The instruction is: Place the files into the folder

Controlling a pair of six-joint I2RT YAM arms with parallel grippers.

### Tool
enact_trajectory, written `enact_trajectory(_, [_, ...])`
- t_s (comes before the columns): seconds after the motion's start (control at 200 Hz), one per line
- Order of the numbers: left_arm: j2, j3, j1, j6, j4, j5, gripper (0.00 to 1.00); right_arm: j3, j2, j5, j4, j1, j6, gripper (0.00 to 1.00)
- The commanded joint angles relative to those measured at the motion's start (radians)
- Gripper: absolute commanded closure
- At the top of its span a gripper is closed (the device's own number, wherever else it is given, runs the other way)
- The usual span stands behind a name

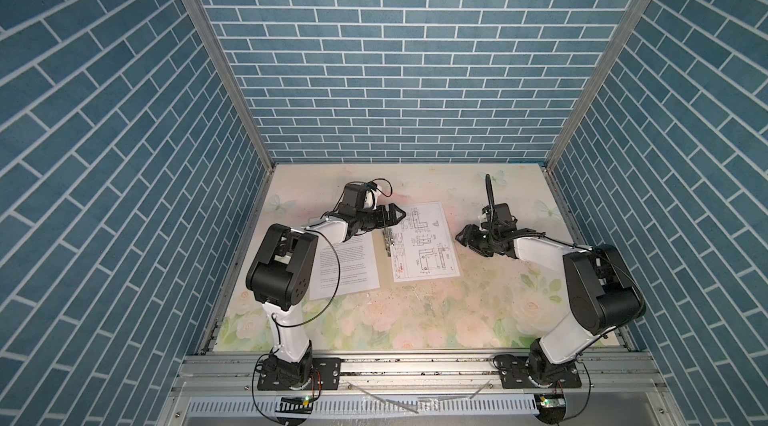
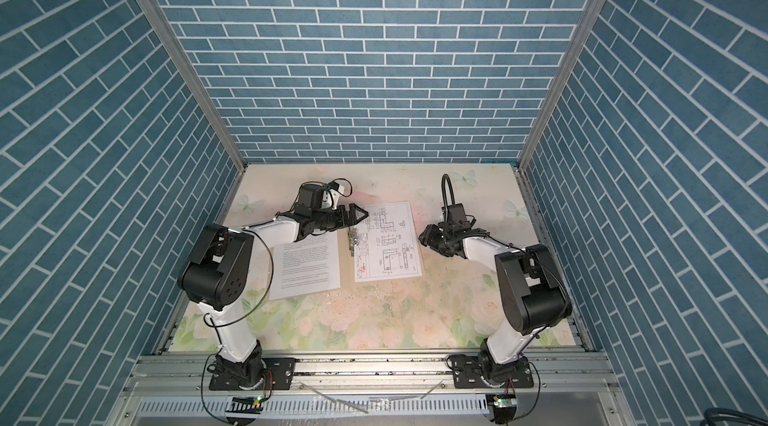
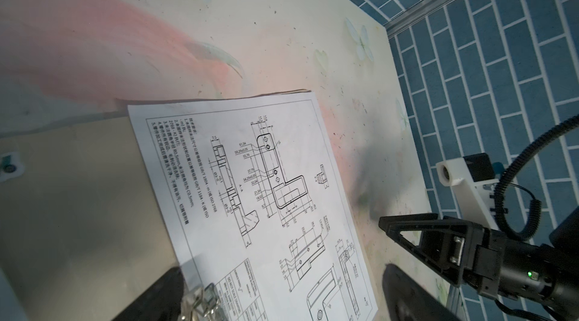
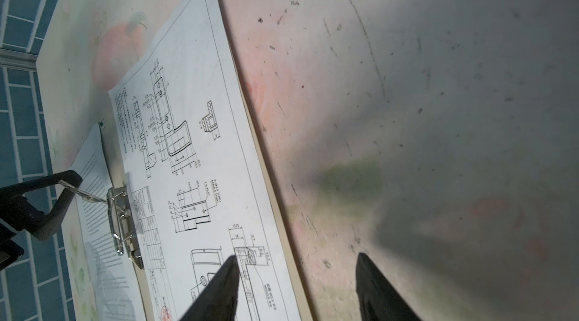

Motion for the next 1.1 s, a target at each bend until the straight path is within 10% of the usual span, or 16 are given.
enact_trajectory(0.0, [-0.012, -0.036, 0.004, -0.022, 0.098, 0.039, 0.00, -0.021, 0.010, -0.007, 0.008, -0.004, -0.010, 0.41])
enact_trajectory(0.415, [-0.158, -0.197, -0.046, -0.110, 0.285, 0.090, 0.03, -0.026, -0.006, -0.019, 0.009, -0.004, -0.001, 0.41])
enact_trajectory(0.81, [-0.241, -0.168, -0.043, 0.012, -0.106, -0.126, 0.08, -0.008, -0.025, -0.032, 0.009, 0.009, 0.071, 0.45])
enact_trajectory(1.095, [-0.143, -0.143, 0.013, -0.007, -0.153, -0.111, 0.57, 0.059, -0.019, -0.053, 0.007, 0.072, 0.178, 0.55])
